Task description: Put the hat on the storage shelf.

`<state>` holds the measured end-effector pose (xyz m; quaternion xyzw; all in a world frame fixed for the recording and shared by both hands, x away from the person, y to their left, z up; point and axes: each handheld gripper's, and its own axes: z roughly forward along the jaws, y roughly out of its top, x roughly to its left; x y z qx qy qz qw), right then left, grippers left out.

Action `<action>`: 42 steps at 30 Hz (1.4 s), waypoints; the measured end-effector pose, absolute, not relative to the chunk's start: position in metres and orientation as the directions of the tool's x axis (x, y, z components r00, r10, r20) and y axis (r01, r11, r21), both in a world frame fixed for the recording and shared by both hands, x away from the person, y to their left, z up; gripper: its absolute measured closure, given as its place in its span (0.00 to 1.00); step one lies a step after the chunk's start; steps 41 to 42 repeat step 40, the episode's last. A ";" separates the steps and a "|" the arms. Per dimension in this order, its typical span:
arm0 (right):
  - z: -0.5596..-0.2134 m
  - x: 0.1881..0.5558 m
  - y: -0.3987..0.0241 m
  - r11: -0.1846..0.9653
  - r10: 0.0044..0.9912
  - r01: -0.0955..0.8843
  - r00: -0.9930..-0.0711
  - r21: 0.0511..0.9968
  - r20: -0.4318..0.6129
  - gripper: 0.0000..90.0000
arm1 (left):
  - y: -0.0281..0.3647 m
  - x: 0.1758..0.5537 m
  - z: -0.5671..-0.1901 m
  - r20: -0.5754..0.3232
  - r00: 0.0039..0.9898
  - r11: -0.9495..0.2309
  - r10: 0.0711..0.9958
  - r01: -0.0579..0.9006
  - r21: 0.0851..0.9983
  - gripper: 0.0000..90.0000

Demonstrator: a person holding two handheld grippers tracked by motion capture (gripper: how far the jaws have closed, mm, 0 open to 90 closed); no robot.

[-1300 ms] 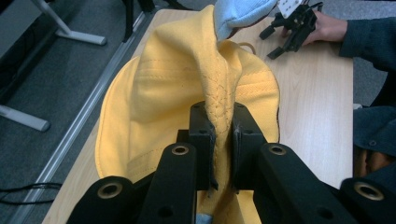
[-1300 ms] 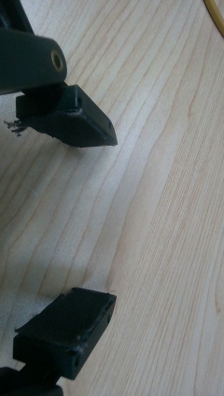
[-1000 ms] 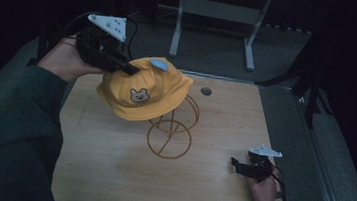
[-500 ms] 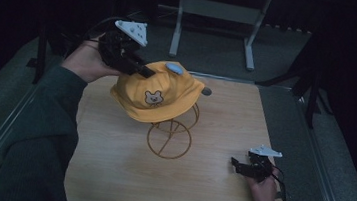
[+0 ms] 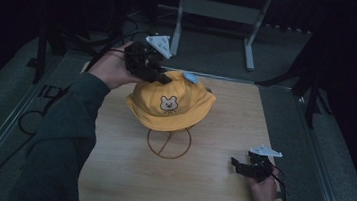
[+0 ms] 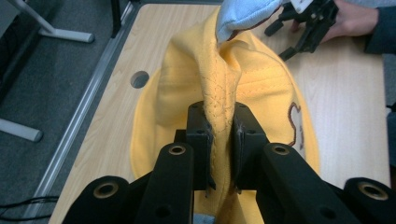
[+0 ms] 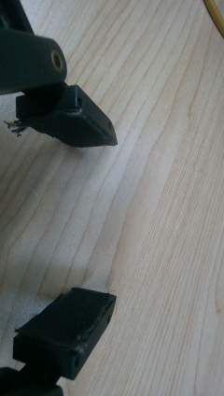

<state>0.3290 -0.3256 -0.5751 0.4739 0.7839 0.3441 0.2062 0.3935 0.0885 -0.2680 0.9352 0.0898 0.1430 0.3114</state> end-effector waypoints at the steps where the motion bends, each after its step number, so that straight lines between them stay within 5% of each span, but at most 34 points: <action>1: -0.575 0.329 -0.326 0.314 0.885 0.601 -0.466 0.735 0.003 0.22 | 0.086 0.394 -0.270 0.211 0.943 -0.792 0.256 0.079 0.605 0.88; 19: -0.575 0.329 -0.326 0.316 0.884 0.600 -0.467 0.735 0.000 0.22 | 0.057 0.400 -0.301 0.217 0.944 -0.801 0.249 0.075 0.594 0.87; 28: -0.575 0.329 -0.326 0.315 0.885 0.600 -0.466 0.735 0.001 0.22 | 0.067 0.396 -0.297 0.242 0.908 -0.747 0.342 0.106 0.656 0.47; 42: -0.575 0.329 -0.326 0.315 0.885 0.600 -0.466 0.735 0.001 0.22 | 0.107 0.391 -0.281 0.186 0.888 -0.615 0.421 0.129 0.778 0.36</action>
